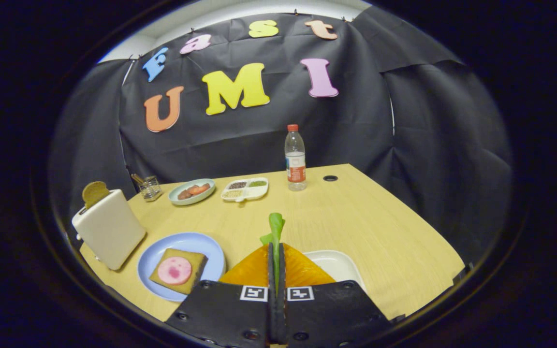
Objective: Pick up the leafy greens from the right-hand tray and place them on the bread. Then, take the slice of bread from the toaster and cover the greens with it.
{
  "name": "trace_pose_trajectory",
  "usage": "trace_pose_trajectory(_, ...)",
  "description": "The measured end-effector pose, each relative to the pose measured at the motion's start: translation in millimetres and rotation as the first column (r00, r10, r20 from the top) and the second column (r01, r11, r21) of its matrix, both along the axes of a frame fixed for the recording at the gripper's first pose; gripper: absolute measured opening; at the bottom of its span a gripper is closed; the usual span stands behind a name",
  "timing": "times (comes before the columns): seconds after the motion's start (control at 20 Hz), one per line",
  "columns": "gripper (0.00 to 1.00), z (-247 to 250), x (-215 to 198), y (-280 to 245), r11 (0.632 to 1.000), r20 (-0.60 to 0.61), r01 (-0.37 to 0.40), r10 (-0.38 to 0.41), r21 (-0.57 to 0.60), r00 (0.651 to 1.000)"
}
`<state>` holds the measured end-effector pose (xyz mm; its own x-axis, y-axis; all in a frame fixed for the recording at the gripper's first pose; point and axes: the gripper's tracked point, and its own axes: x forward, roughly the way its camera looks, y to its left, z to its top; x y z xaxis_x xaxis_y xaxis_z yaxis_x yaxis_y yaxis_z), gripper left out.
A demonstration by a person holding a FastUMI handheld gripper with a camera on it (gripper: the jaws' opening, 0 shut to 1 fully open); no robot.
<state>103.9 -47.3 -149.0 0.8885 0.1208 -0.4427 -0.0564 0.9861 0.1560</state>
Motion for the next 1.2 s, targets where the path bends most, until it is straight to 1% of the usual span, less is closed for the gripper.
trace_pose_trajectory(0.1, 0.0, 10.0, -3.7, 17.2, 1.0, 0.014, -0.016, 0.015, 0.022, 1.0)
trace_pose_trajectory(0.35, 0.0, 31.7, -7.3, 66.9, 0.999, 0.063, -0.04, 0.038, 0.035, 0.997)
trace_pose_trajectory(0.55, 0.0, 29.2, -3.1, 100.5, 0.999, 0.077, -0.044, 0.046, -0.029, 0.996)
trace_pose_trajectory(0.8, 0.0, 1.5, 3.9, 133.2, 0.993, 0.044, -0.041, 0.046, -0.107, 0.998)
trace_pose_trajectory(0.95, 0.0, -12.8, 1.4, 156.4, 0.995, 0.014, -0.059, 0.061, -0.082, 0.998)
trace_pose_trajectory(1.15, 0.0, -18.0, -1.9, 184.4, 0.997, 0.007, -0.078, 0.079, -0.025, 0.997)
trace_pose_trajectory(1.2, 0.04, -21.4, -1.4, 190.0, 0.997, -0.001, -0.082, 0.082, -0.011, 0.997)
